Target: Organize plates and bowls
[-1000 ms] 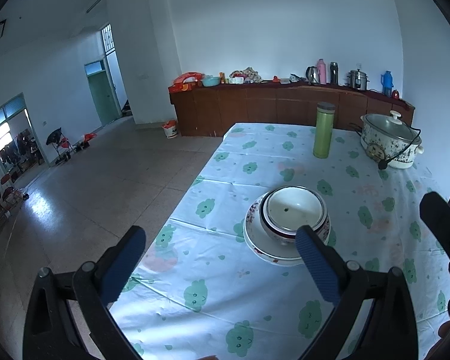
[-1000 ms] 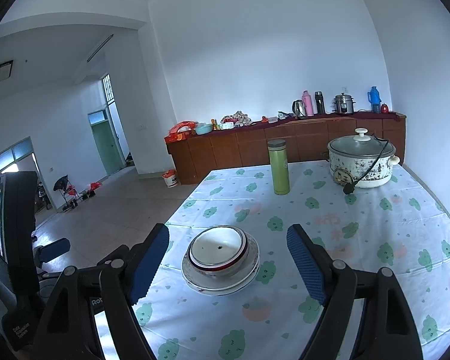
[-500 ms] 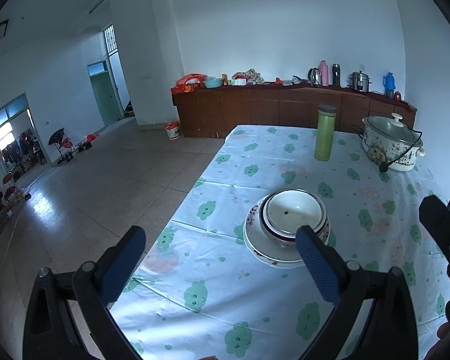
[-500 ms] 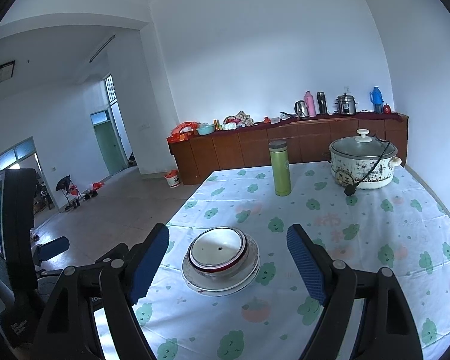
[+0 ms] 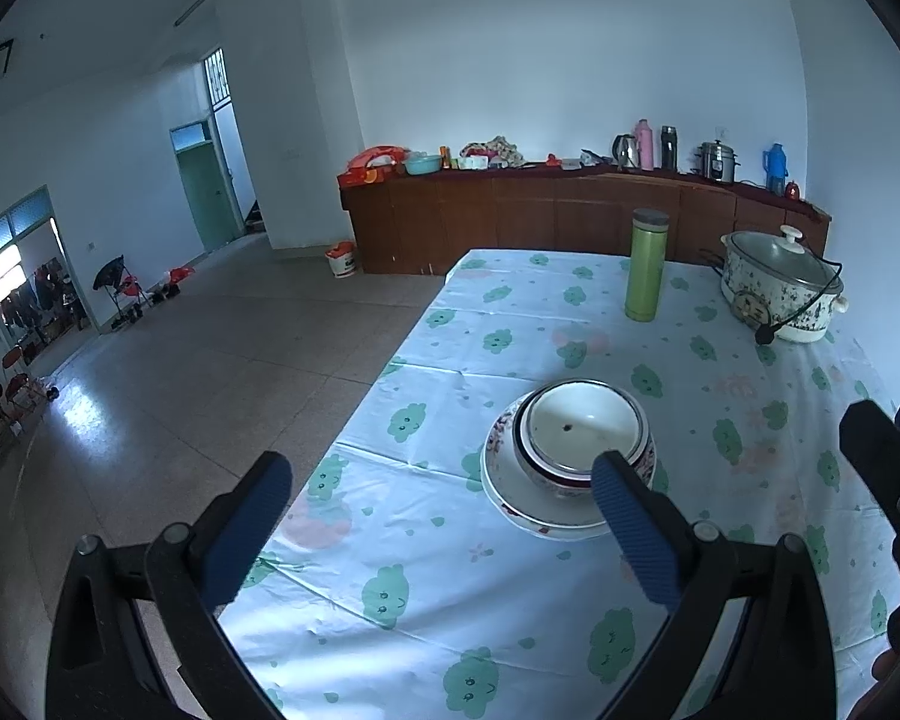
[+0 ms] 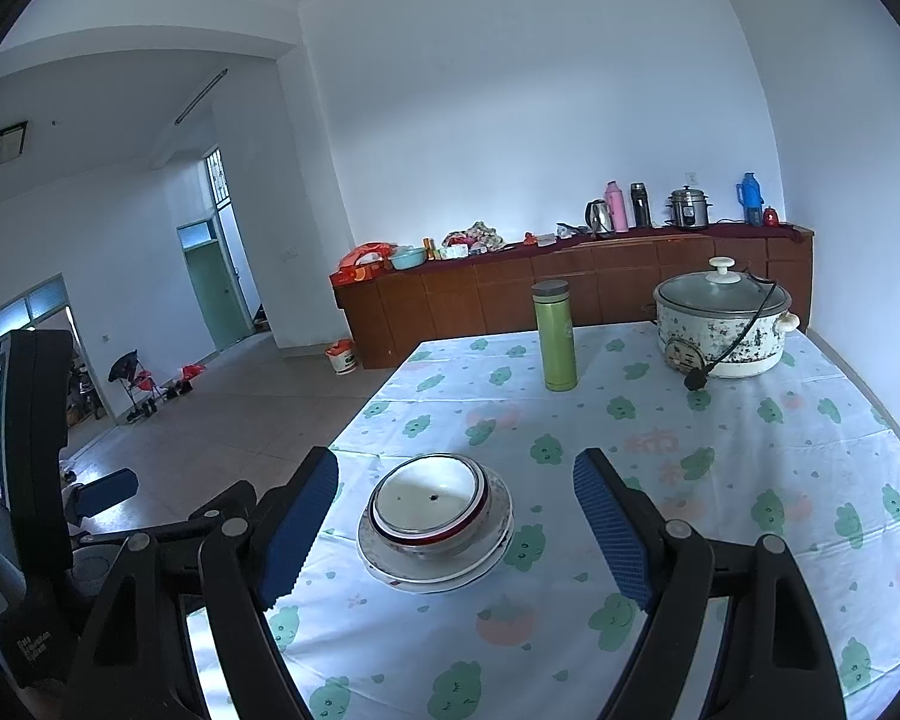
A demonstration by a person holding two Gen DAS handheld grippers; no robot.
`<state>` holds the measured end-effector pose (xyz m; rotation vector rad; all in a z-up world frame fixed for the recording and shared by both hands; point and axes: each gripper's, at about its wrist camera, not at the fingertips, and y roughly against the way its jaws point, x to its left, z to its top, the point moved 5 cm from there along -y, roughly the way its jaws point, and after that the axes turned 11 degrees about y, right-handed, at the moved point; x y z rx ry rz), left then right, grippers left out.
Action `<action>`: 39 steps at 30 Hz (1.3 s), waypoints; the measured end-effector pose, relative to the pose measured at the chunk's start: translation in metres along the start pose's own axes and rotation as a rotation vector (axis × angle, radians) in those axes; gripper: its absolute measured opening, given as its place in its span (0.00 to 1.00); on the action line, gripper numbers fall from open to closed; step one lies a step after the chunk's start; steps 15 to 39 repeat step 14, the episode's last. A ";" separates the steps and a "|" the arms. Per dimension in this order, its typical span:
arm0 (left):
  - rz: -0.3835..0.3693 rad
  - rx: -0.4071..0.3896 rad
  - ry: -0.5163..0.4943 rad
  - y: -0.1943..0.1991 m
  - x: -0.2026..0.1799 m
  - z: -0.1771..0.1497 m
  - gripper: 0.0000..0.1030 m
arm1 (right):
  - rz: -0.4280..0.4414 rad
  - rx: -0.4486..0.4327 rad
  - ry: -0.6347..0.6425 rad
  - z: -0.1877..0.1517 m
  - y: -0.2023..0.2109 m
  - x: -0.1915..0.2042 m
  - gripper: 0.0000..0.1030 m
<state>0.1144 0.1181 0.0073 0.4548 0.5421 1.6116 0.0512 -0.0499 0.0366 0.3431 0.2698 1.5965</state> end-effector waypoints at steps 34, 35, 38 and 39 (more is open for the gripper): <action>-0.004 0.001 0.009 -0.008 -0.004 0.002 1.00 | -0.005 0.004 -0.005 -0.002 -0.002 -0.004 0.80; -0.004 0.001 0.009 -0.008 -0.004 0.002 1.00 | -0.005 0.004 -0.005 -0.002 -0.002 -0.004 0.80; -0.004 0.001 0.009 -0.008 -0.004 0.002 1.00 | -0.005 0.004 -0.005 -0.002 -0.002 -0.004 0.80; -0.004 0.001 0.009 -0.008 -0.004 0.002 1.00 | -0.005 0.004 -0.005 -0.002 -0.002 -0.004 0.80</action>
